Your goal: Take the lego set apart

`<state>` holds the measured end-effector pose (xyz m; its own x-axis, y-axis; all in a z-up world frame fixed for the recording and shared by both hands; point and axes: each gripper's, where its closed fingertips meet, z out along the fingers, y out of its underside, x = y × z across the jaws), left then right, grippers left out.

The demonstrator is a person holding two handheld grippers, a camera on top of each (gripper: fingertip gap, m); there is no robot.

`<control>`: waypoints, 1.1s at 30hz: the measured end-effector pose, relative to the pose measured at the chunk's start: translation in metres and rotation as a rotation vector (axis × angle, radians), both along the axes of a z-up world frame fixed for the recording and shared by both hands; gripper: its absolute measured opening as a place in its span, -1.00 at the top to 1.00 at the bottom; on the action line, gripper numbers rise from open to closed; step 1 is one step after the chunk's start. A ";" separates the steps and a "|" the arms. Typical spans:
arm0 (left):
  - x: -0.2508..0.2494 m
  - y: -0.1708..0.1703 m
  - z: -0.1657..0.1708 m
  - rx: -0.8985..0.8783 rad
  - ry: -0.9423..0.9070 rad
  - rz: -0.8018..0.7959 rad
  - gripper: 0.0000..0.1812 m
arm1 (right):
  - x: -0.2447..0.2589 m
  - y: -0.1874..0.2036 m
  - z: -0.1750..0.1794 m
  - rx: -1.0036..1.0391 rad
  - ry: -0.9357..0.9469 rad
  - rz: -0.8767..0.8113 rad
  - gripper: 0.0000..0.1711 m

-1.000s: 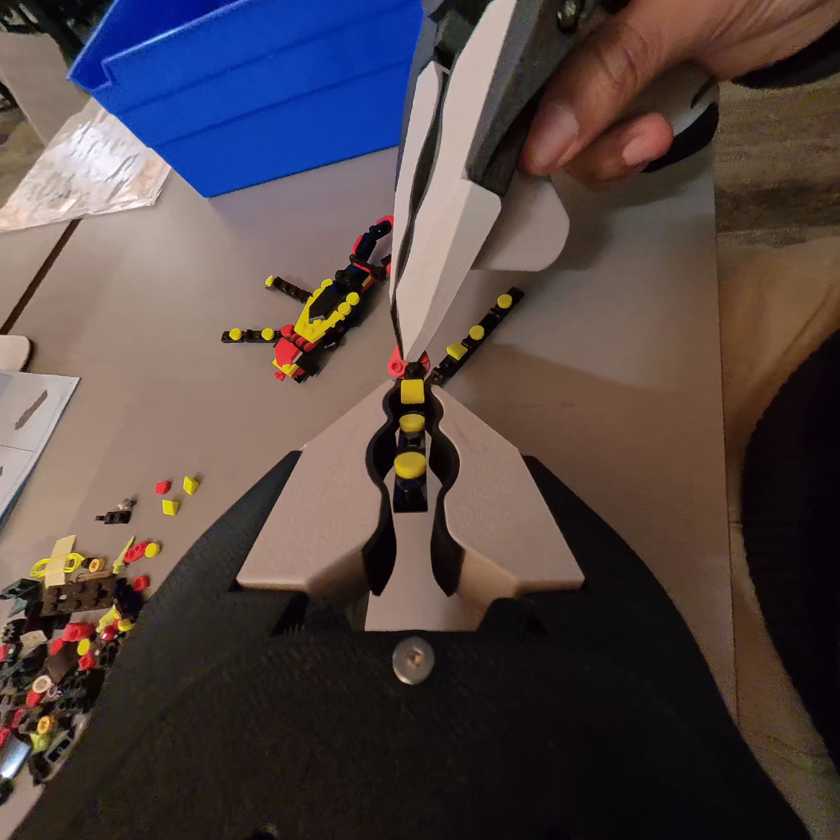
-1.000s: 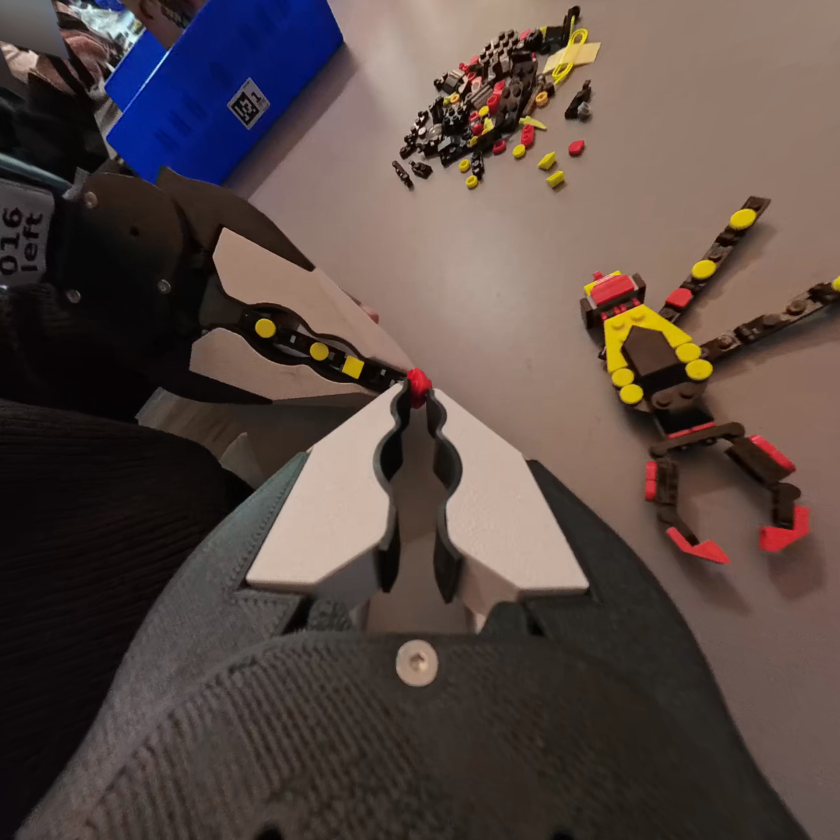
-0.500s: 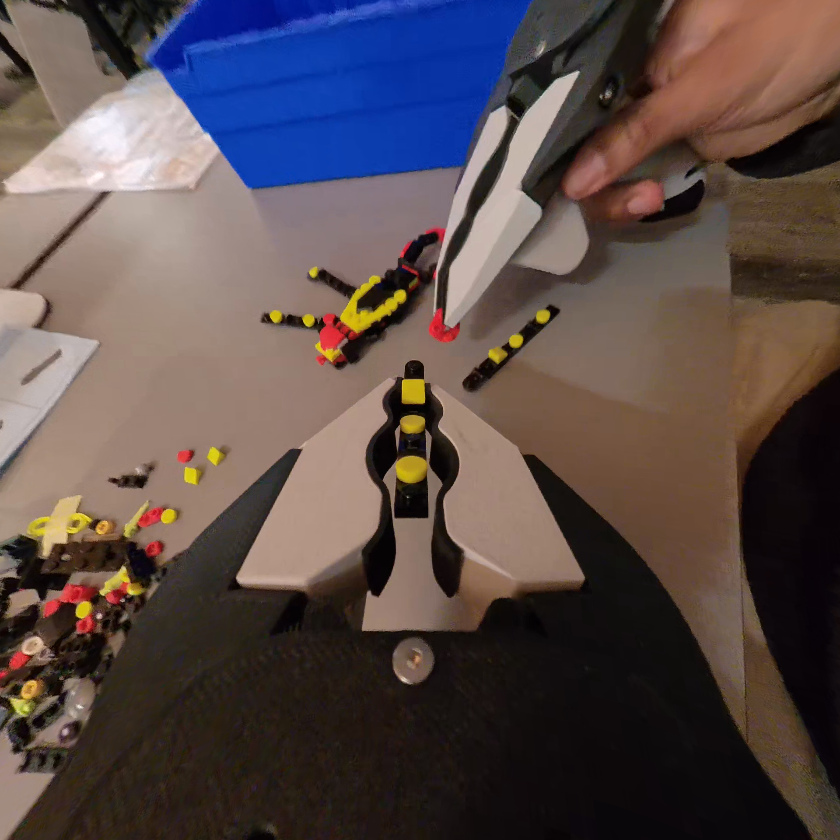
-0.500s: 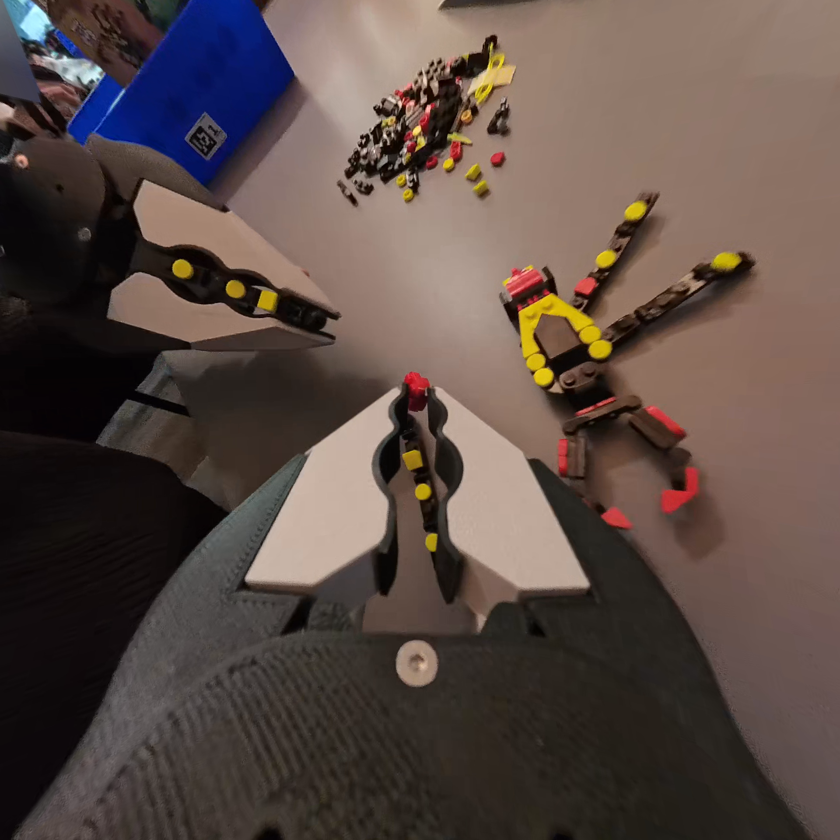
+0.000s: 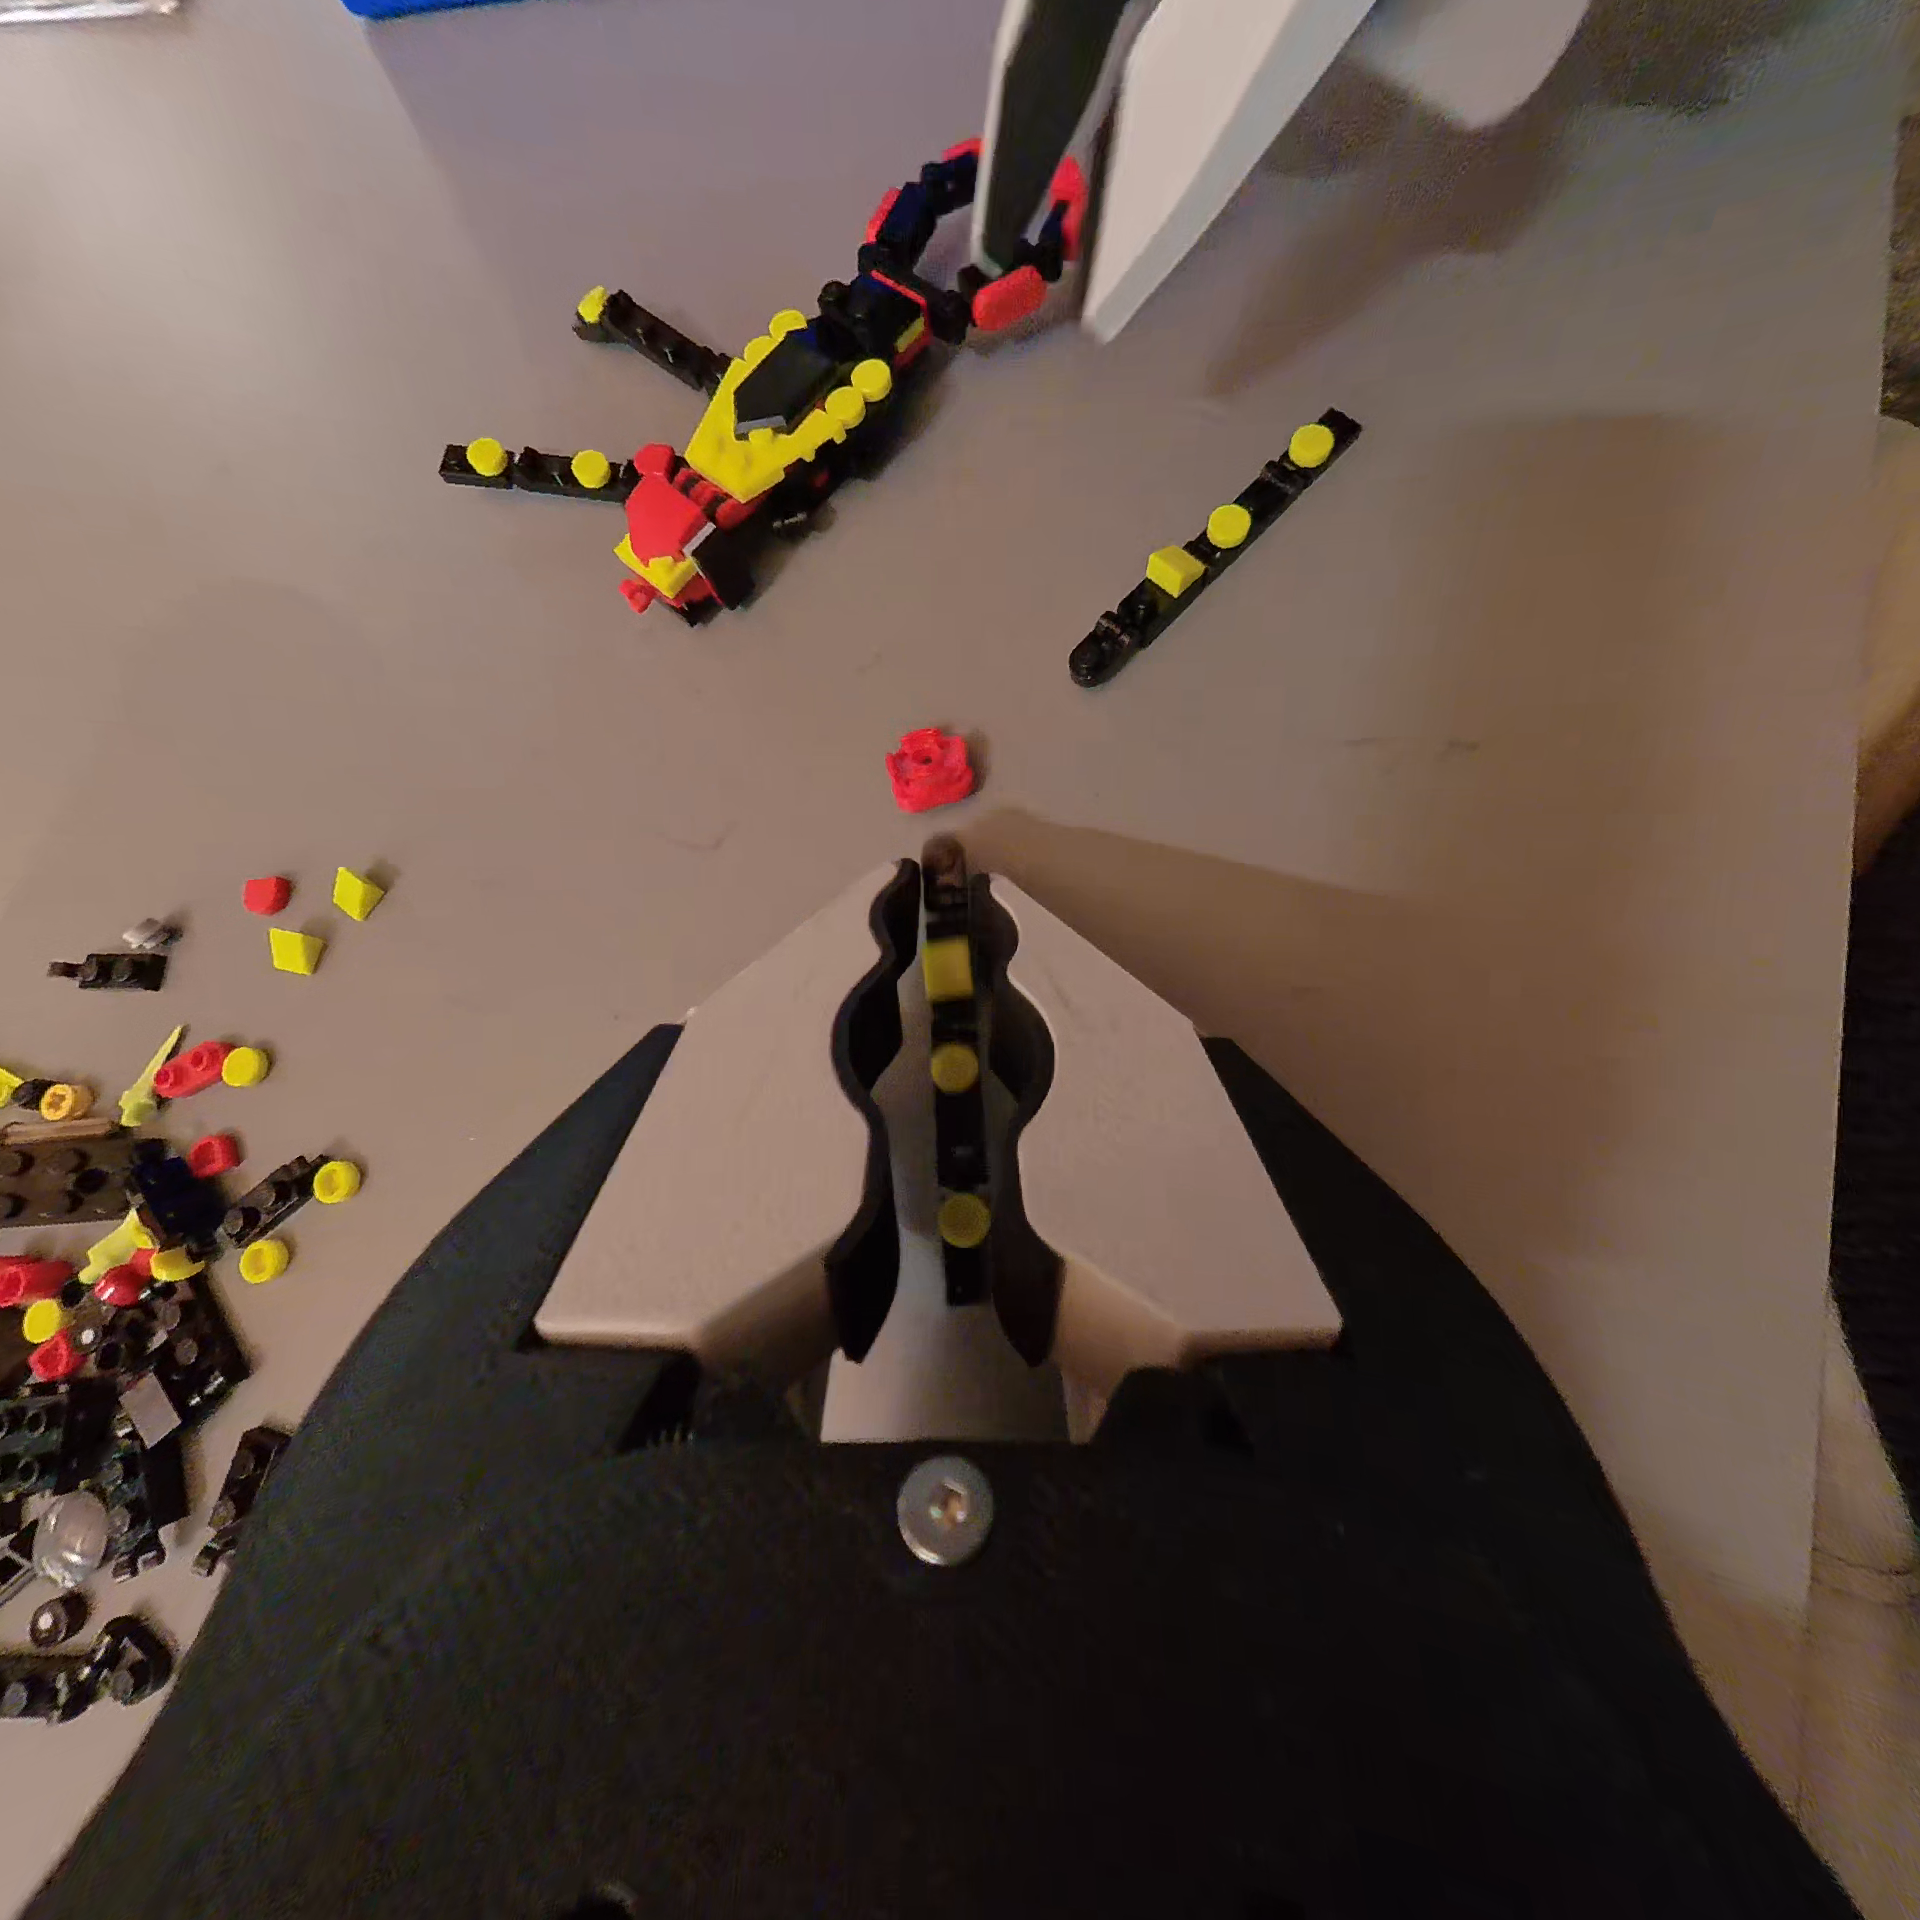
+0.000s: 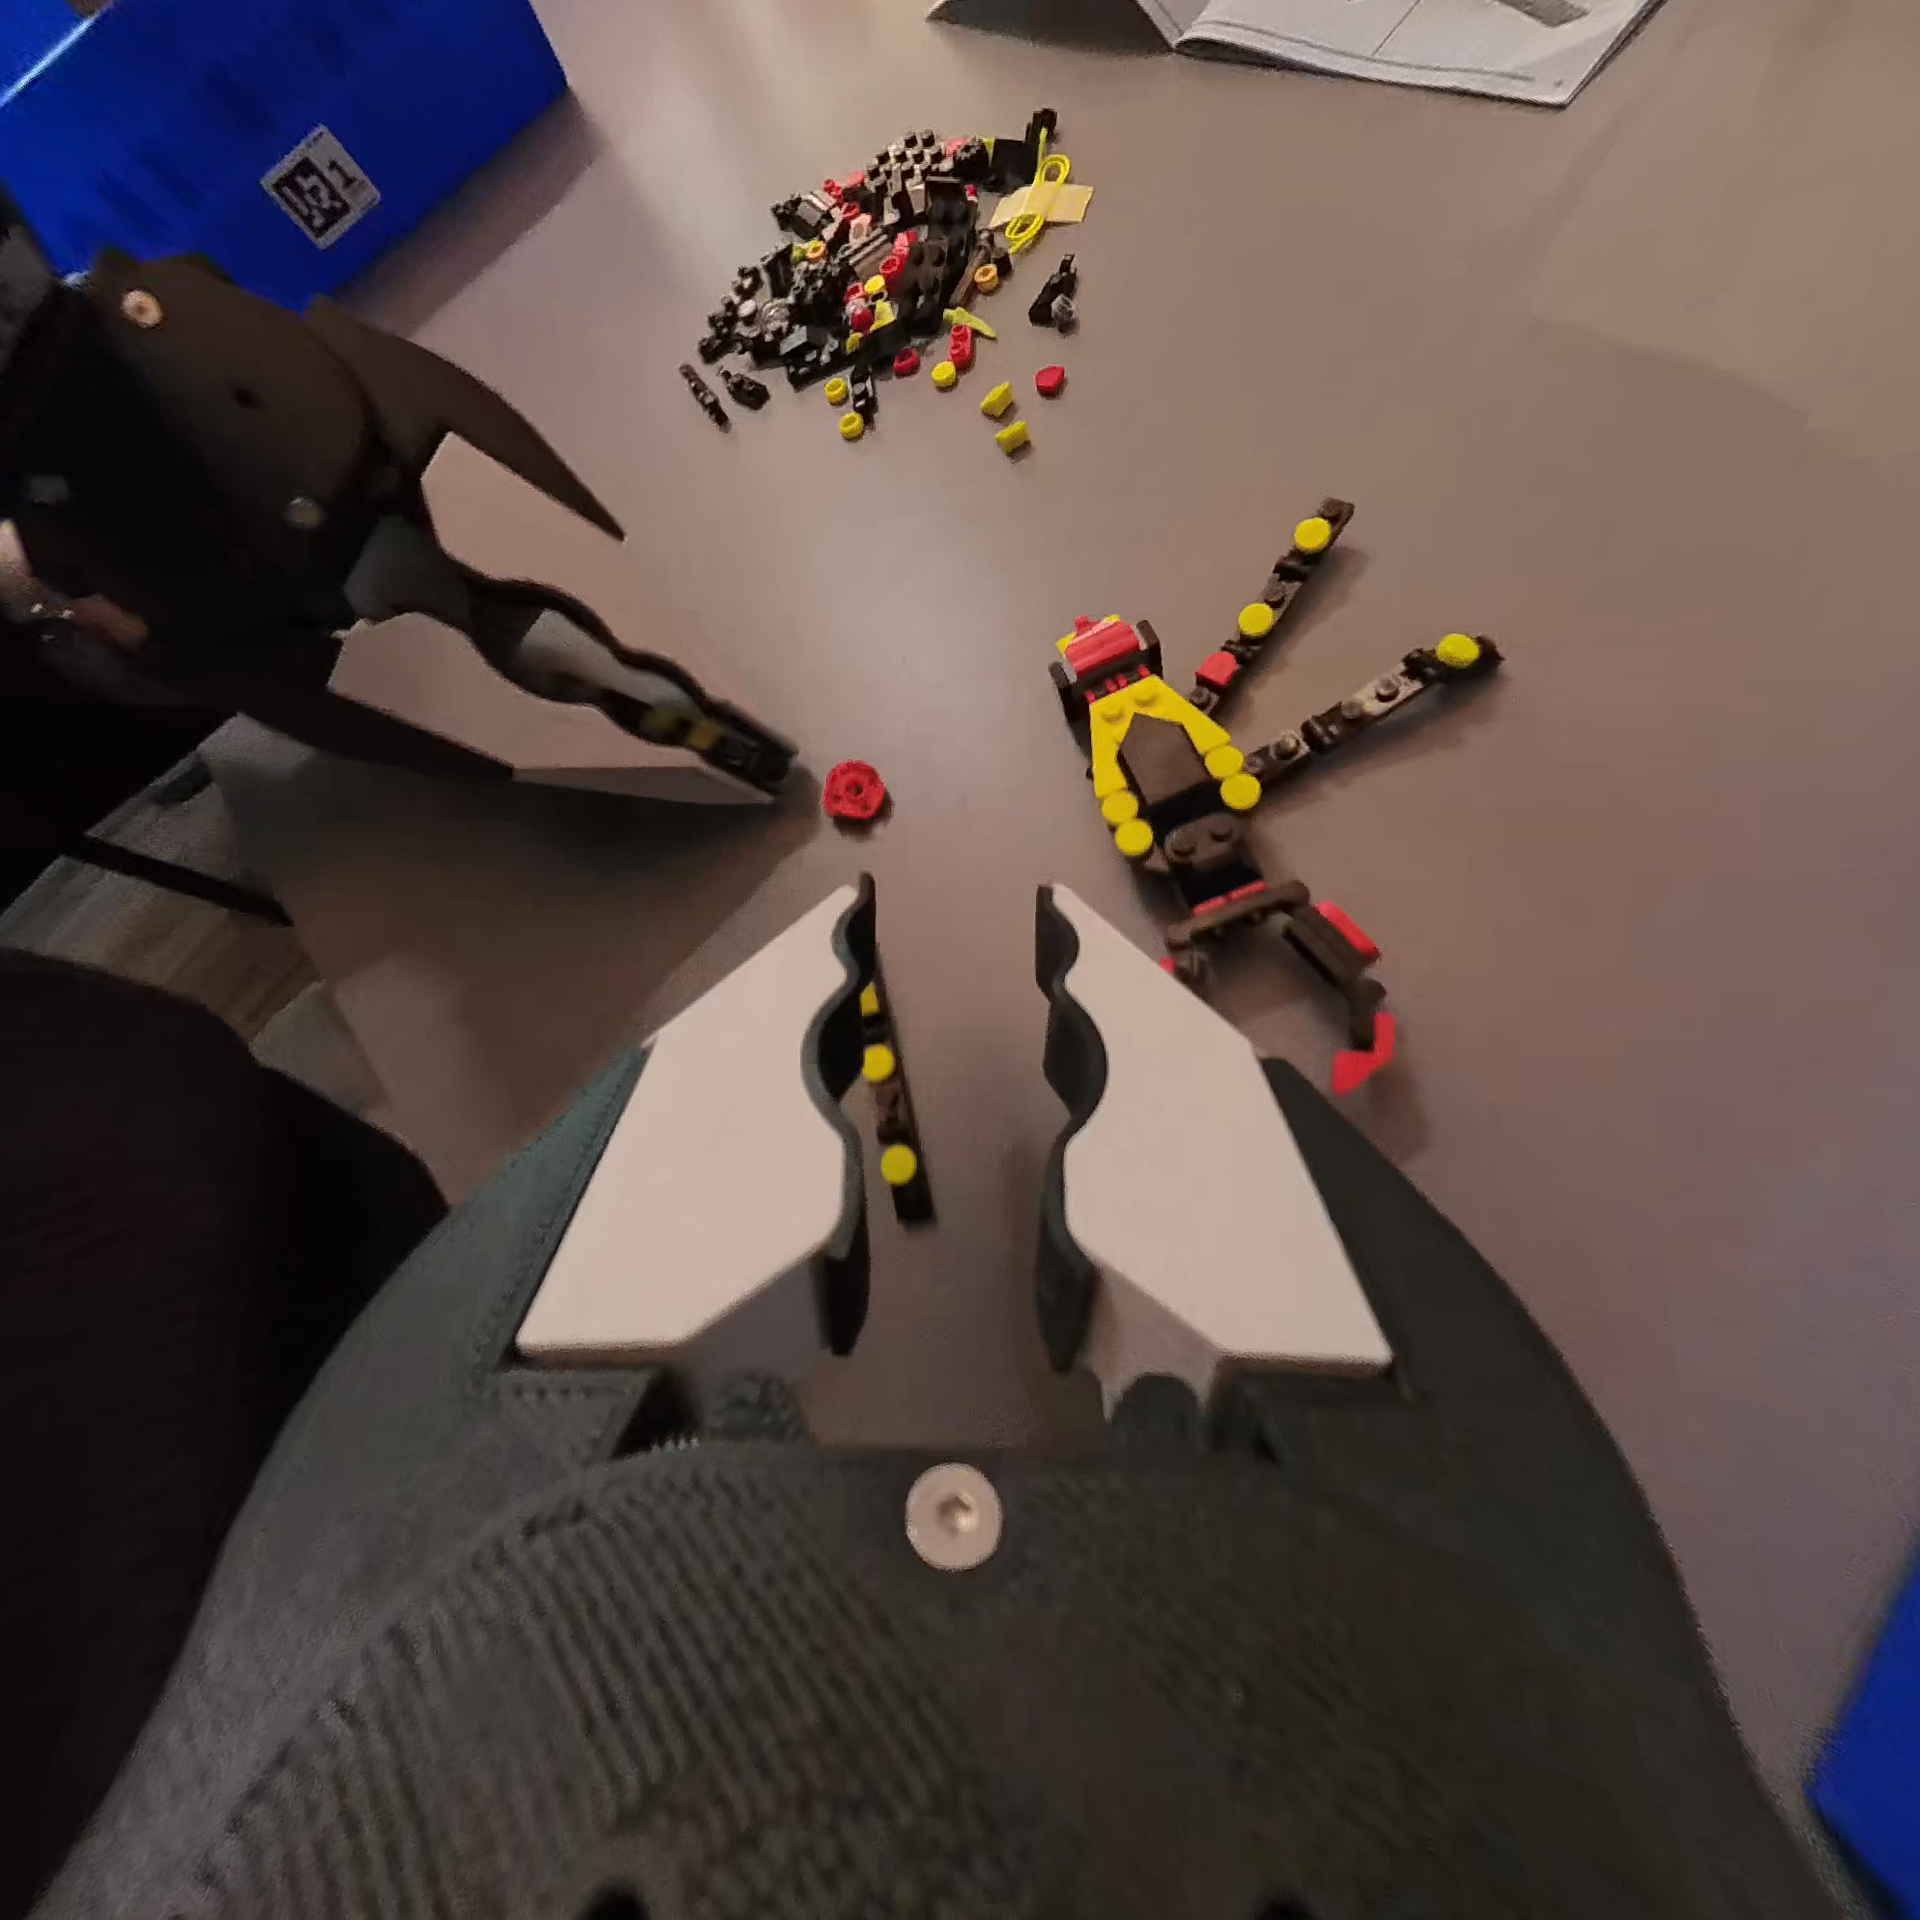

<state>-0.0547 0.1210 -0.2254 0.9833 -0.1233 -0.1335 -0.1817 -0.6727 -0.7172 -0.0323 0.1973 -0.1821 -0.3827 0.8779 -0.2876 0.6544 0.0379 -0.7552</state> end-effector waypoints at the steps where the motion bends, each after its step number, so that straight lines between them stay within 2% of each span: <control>1: -0.001 0.000 0.000 0.001 0.004 0.005 0.83 | 0.006 0.003 0.001 0.014 0.000 0.012 0.65; 5: -0.005 0.001 0.001 0.008 0.015 0.031 0.67 | 0.027 0.009 -0.015 0.130 -0.027 0.030 0.65; 11: 0.002 0.009 0.011 0.056 0.045 0.022 0.43 | 0.050 0.000 -0.031 0.262 -0.046 0.145 0.64; 16: 0.036 0.034 0.033 0.122 0.082 -0.065 0.40 | 0.053 -0.003 -0.040 0.340 -0.021 0.214 0.78; 20: 0.062 0.055 0.023 0.027 0.013 -0.174 0.40 | 0.052 -0.012 -0.042 0.337 -0.016 0.243 0.92; 21: 0.066 0.058 0.020 0.001 -0.005 -0.199 0.43 | 0.052 -0.013 -0.042 0.337 -0.012 0.246 0.92; 23: 0.070 0.063 0.017 -0.023 0.026 -0.252 0.63 | 0.054 -0.016 -0.042 0.340 -0.010 0.261 0.92; 25: 0.074 0.061 0.012 -0.049 0.071 -0.311 0.67 | 0.055 -0.021 -0.042 0.326 -0.006 0.279 0.92; 28: 0.081 0.055 0.008 -0.070 0.021 -0.344 0.73 | 0.055 -0.026 -0.042 0.316 0.013 0.306 0.92; 33: 0.083 0.044 0.001 -0.113 -0.028 -0.357 0.95 | 0.054 -0.033 -0.042 0.301 0.036 0.328 0.92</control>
<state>0.0280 0.1651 -0.2248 0.8786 -0.4718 -0.0737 -0.4010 -0.6453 -0.6502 0.0222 0.1648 -0.2239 -0.6603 0.7507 -0.0193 0.5446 0.4610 -0.7006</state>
